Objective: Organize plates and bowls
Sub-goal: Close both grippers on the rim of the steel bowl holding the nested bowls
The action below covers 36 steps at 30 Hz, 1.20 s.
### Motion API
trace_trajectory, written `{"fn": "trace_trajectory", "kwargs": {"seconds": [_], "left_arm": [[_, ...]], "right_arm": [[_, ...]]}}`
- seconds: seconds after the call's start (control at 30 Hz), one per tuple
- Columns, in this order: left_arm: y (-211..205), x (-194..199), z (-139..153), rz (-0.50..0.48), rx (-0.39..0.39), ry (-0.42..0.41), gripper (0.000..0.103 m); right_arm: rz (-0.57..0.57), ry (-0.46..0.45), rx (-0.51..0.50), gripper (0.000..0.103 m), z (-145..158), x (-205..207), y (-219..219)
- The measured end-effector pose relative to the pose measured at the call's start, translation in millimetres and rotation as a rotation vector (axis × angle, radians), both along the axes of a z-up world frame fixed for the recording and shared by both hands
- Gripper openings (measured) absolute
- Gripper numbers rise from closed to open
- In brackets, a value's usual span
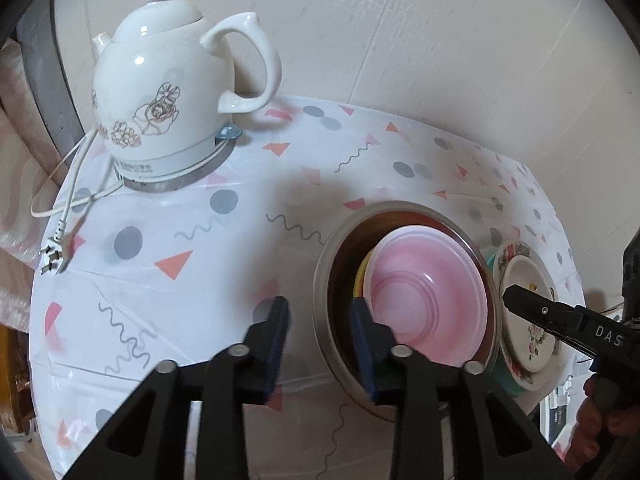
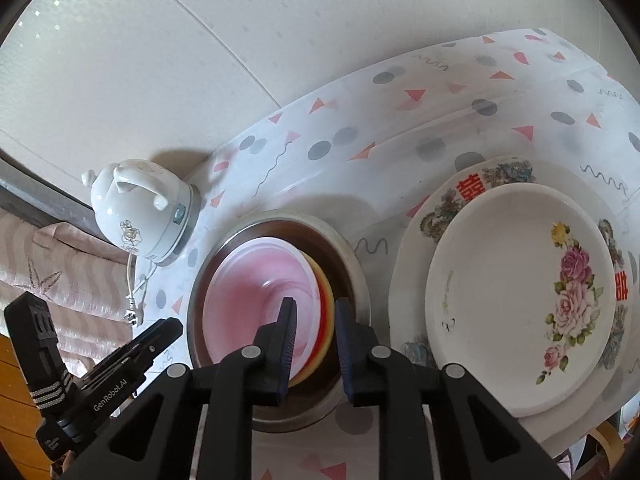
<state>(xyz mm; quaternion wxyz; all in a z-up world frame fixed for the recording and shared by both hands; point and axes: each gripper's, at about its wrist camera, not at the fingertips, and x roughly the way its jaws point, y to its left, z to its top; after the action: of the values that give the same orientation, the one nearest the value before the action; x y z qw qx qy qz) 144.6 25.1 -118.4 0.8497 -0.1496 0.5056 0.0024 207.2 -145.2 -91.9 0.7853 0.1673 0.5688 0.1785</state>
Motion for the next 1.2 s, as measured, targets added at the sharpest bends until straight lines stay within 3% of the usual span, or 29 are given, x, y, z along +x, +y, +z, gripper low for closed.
{"fn": "trace_trajectory", "kwargs": {"seconds": [0.7,0.8,0.9,1.2], "left_arm": [[-17.1,-23.1,-2.5,-0.079,0.003,0.003,0.045],[-21.7,-25.1,-3.1,-0.102,0.006,0.0,0.052],[-17.6,-23.2,-8.8,-0.087,-0.021,0.014,0.053],[-3.2,-5.1,-21.8,-0.043,0.02,0.045,0.053]], "right_arm": [[-0.031,-0.023,-0.037,0.02,-7.2,-42.2,-23.5],[-0.027,-0.023,-0.056,0.02,-9.4,-49.1,-25.2],[-0.031,0.005,-0.043,0.02,-17.1,-51.5,-26.1],[-0.034,0.022,-0.02,0.02,-23.6,-47.1,-18.9]]}}
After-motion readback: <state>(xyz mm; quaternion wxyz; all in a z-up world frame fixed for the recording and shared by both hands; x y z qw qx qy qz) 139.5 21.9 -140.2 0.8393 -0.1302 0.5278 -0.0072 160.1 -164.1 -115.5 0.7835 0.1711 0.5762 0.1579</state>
